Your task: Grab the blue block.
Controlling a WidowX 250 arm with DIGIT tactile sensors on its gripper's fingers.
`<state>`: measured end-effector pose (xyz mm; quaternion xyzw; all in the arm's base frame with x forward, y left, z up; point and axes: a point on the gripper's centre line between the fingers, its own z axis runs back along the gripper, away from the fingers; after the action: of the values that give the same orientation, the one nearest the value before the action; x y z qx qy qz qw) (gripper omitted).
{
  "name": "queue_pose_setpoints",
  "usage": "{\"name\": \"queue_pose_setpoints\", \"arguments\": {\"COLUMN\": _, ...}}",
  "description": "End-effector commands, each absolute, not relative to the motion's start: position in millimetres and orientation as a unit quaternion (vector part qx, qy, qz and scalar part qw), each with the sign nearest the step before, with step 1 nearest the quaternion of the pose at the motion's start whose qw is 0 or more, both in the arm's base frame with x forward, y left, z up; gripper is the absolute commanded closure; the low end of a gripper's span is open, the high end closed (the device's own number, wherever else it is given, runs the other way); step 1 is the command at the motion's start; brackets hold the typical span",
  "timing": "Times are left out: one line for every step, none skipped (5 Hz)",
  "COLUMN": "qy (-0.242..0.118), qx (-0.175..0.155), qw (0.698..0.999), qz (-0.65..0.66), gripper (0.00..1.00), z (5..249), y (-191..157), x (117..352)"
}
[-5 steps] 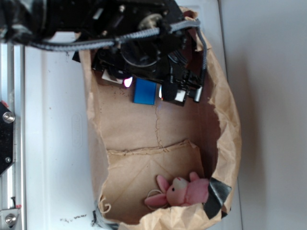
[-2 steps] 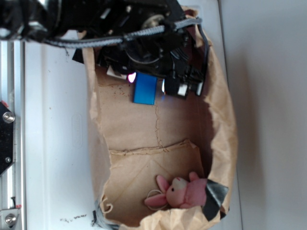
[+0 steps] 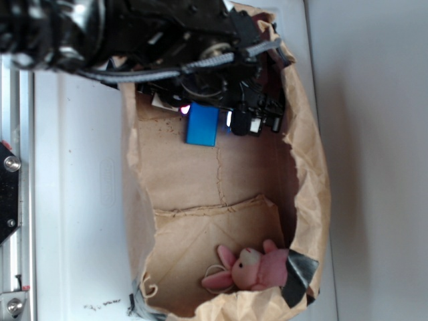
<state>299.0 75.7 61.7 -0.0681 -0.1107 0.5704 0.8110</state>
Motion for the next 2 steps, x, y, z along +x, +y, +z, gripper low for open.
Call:
{"name": "queue_pose_setpoints", "arguments": {"qy": -0.118, "qx": -0.062, "qw": 0.818, "qz": 0.559, "gripper": 0.0, "z": 53.4, "y": 68.9, "x": 306.1}}
{"name": "queue_pose_setpoints", "arguments": {"qy": -0.112, "qx": -0.042, "qw": 0.822, "qz": 0.556, "gripper": 0.0, "z": 42.4, "y": 64.3, "x": 303.5}}
